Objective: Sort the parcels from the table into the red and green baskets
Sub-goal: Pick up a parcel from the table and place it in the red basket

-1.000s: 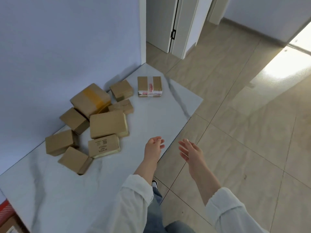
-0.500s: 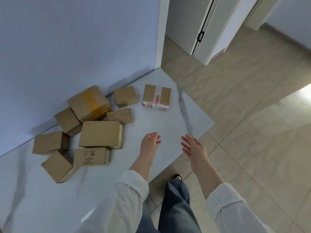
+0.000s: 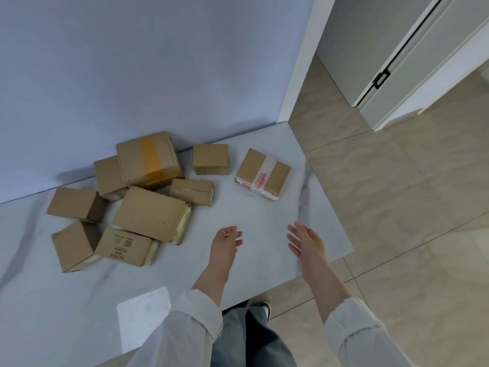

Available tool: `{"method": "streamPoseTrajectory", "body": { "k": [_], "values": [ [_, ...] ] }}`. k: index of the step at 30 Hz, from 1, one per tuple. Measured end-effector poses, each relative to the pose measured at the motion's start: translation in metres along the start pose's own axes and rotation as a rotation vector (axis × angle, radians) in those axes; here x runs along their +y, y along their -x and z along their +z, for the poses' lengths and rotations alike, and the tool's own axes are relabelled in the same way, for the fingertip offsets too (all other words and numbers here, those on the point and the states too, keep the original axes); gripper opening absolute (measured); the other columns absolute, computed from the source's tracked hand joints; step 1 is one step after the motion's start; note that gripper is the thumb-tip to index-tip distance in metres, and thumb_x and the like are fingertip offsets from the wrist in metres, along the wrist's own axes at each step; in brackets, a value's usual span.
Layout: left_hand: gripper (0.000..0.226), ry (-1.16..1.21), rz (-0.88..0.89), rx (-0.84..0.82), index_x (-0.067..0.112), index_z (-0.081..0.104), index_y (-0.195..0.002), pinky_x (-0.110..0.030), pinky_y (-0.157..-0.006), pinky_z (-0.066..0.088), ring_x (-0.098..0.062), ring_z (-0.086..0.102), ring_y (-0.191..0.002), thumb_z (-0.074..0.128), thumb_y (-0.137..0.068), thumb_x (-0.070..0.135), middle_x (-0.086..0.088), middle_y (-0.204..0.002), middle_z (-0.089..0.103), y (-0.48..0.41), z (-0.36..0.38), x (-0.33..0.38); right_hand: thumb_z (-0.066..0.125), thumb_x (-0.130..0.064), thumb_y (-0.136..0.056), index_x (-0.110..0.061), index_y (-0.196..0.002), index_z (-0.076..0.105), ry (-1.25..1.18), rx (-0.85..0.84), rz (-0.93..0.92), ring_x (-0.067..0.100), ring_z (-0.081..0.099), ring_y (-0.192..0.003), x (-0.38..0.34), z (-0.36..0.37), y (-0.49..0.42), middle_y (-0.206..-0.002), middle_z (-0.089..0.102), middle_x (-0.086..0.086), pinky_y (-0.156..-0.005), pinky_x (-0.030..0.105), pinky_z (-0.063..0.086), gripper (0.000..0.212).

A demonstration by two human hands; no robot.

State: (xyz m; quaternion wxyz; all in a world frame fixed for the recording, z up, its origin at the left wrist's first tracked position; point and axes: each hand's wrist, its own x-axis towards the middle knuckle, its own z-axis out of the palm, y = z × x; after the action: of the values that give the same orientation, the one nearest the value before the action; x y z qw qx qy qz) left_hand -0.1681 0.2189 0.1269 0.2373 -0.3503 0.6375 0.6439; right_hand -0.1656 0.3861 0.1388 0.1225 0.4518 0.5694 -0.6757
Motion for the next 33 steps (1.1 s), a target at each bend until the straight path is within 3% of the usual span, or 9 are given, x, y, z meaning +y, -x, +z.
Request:
{"method": "streamPoseTrajectory", "body": {
  "k": [8,10,13,18,20,23,26,30,33],
  "values": [
    [0.037,-0.099,-0.039,0.019,0.013,0.045,-0.132,-0.027,-0.084,0.038,-0.018,0.055,-0.098,0.047,-0.095,0.020,-0.005,-0.110,0.055,-0.095,0.029,0.036,0.053,-0.035,-0.093,-0.008,-0.130,0.048,0.085,-0.002,0.095,0.022,0.055,-0.111,-0.011,0.015,-0.080,-0.124,0.057,0.005,-0.098,0.037,0.045,0.046],
    [0.045,-0.151,-0.042,0.008,0.016,0.038,-0.138,-0.027,-0.089,0.036,-0.019,0.052,-0.109,0.048,-0.096,0.024,-0.005,-0.122,0.052,-0.112,0.035,0.044,0.053,-0.037,-0.092,-0.006,-0.136,0.043,0.105,0.001,0.118,0.024,0.053,-0.116,-0.017,0.015,-0.099,-0.130,0.054,0.007,-0.099,0.039,0.045,0.055],
    [0.055,-0.229,-0.030,0.034,0.019,0.027,-0.146,-0.033,-0.105,0.031,-0.023,0.038,-0.133,0.048,-0.096,0.030,-0.007,-0.150,0.032,-0.147,0.046,0.059,0.053,-0.039,-0.091,-0.008,-0.142,0.035,0.128,-0.011,0.121,0.025,0.049,-0.123,-0.032,0.019,-0.136,-0.138,0.048,0.008,-0.100,0.038,0.043,0.062],
    [0.059,-0.309,0.093,0.137,0.016,0.025,-0.147,-0.033,-0.111,0.025,-0.020,0.027,-0.140,0.047,-0.096,0.034,-0.004,-0.153,0.027,-0.228,0.067,0.074,0.052,-0.044,-0.090,-0.016,-0.149,0.018,0.188,-0.131,0.125,0.026,0.037,-0.135,-0.038,0.044,-0.228,-0.151,0.034,0.003,-0.113,0.044,0.031,0.074],
    [0.057,-0.311,0.106,0.149,0.014,0.028,-0.146,-0.029,-0.109,0.025,-0.019,0.030,-0.139,0.045,-0.096,0.037,-0.003,-0.151,0.033,-0.255,0.074,0.073,0.053,-0.044,-0.090,-0.016,-0.147,0.024,0.224,-0.198,0.104,0.022,0.040,-0.133,-0.034,0.053,-0.260,-0.149,0.036,0.003,-0.113,0.042,0.031,0.070],
    [0.054,-0.339,0.084,0.153,0.009,0.041,-0.138,-0.024,-0.098,0.031,-0.022,0.044,-0.129,0.042,-0.096,0.043,-0.005,-0.140,0.048,-0.281,0.083,0.067,0.053,-0.040,-0.090,-0.021,-0.132,0.044,0.239,-0.282,0.093,0.013,0.051,-0.115,-0.028,0.062,-0.290,-0.135,0.053,-0.002,-0.109,0.038,0.035,0.047],
    [0.045,-0.344,0.091,0.161,0.012,0.045,-0.135,-0.007,-0.079,0.028,-0.009,0.048,-0.108,0.045,-0.097,0.036,0.008,-0.117,0.051,-0.284,0.094,0.067,0.058,-0.034,-0.089,-0.016,-0.135,0.039,0.201,-0.249,0.148,0.015,0.051,-0.115,-0.022,0.064,-0.304,-0.131,0.054,-0.001,-0.107,0.038,0.037,0.053],
    [0.043,-0.257,0.073,0.209,0.013,0.045,-0.131,-0.018,-0.084,0.033,-0.008,0.047,-0.102,0.047,-0.095,0.037,0.005,-0.115,0.052,-0.276,0.098,0.067,0.064,-0.025,-0.086,-0.014,-0.128,0.031,0.180,-0.254,0.156,0.019,0.049,-0.120,-0.027,0.059,-0.301,-0.129,0.050,0.002,-0.097,0.031,0.039,0.055],
    [0.042,-0.191,0.043,0.238,0.014,0.045,-0.127,-0.021,-0.086,0.032,-0.010,0.048,-0.103,0.047,-0.095,0.040,0.003,-0.118,0.052,-0.261,0.095,0.068,0.066,-0.018,-0.084,-0.022,-0.123,0.028,0.159,-0.284,0.124,0.019,0.049,-0.121,-0.040,0.055,-0.293,-0.135,0.048,0.003,-0.100,0.036,0.041,0.054]
  ]
}}
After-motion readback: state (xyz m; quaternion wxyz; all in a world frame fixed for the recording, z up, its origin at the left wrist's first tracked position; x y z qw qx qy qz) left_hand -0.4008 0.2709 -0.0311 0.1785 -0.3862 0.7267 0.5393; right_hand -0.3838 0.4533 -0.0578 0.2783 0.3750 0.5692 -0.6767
